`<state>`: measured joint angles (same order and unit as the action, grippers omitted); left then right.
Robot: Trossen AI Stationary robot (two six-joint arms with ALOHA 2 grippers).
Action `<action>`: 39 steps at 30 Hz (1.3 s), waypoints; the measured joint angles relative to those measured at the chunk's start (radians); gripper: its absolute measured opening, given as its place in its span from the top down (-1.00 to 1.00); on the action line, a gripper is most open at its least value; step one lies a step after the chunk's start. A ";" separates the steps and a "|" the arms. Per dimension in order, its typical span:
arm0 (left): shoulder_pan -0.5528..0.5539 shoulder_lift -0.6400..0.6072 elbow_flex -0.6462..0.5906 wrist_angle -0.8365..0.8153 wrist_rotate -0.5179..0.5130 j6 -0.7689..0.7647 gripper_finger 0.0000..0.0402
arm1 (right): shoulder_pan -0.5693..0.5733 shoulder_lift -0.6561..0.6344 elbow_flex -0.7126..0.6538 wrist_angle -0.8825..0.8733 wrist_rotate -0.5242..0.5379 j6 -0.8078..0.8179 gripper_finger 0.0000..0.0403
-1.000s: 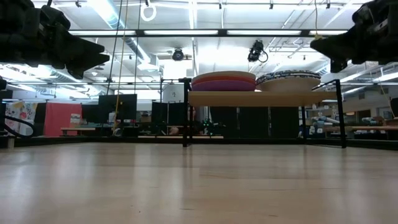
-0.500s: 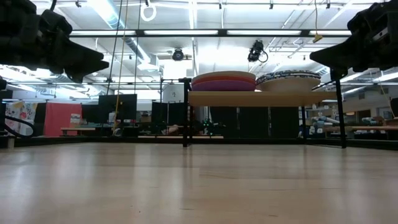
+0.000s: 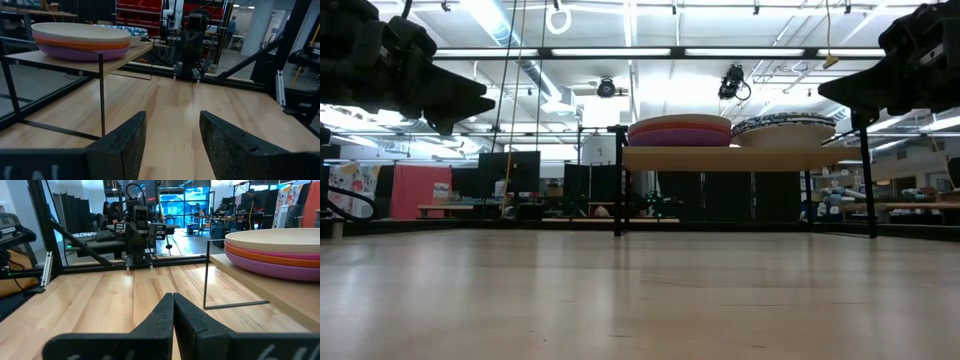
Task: Place and stack plates onto a shelf
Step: Return to Home Position
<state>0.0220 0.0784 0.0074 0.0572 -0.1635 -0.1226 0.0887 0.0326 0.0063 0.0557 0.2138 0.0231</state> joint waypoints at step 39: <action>0.000 -0.077 -0.001 0.071 0.000 -0.002 0.04 | 0.000 0.000 0.000 0.002 0.000 0.001 0.94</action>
<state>0.0219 0.0017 0.0067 0.1284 -0.1635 -0.1242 0.0891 0.0326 0.0063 0.0580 0.2138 0.0238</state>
